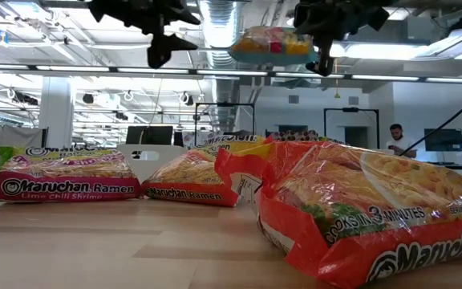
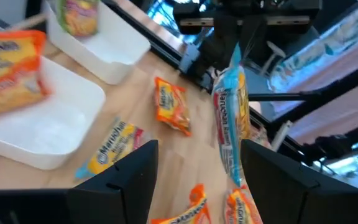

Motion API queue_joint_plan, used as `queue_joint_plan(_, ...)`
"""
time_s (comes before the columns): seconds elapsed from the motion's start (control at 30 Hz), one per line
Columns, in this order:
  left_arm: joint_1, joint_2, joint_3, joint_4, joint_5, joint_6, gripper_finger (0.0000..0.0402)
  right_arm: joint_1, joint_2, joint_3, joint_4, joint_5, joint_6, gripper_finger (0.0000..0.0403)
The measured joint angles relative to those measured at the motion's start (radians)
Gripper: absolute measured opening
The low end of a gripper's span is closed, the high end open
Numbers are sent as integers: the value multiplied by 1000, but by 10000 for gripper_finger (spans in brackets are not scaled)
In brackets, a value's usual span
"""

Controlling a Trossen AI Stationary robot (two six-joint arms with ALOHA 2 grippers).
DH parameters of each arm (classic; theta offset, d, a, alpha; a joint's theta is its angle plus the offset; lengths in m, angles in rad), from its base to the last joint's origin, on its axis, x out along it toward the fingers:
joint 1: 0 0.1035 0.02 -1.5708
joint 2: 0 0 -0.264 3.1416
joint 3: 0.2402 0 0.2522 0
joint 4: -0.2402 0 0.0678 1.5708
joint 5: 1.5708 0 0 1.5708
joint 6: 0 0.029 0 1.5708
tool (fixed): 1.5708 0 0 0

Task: Sort Maruchan noodles
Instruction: Put the blue noodle pack into the left white bin

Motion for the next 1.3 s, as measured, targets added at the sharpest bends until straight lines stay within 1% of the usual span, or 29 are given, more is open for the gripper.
queue_joint_plan(0.17, -57, 77, 0, 109, 37, -46, 215, 35, 0, 0, -24, -22, 8, 6)
queue_joint_plan(0.23, -77, 115, 1, 177, 65, -73, 215, 49, 0, 0, -30, -23, 8, 6)
queue_joint_plan(0.3, -93, 158, 14, 205, 94, -87, 215, 62, 0, 0, -32, -25, 8, 6)
queue_joint_plan(0.4, -112, 226, 62, 213, 118, -88, 215, 76, 0, 0, -53, -25, 10, 6)
queue_joint_plan(0.67, -143, 393, 220, 210, 228, -57, 215, 102, 0, 0, -108, -24, -2, 6)
queue_joint_plan(0.8, -163, 460, 271, 208, 283, -57, 215, 111, 0, 0, -123, -23, -8, 6)
queue_joint_plan(1.0, -199, 524, 300, 213, 288, -57, 215, 117, 0, 0, -126, -22, -8, 6)
queue_joint_plan(1.2, -234, 558, 299, 218, 304, -59, 215, 117, 1, 0, -161, 10, -9, 6)
queue_joint_plan(1.3, -242, 572, 300, 234, 304, -68, 215, 116, 1, 0, -165, 11, -8, 6)
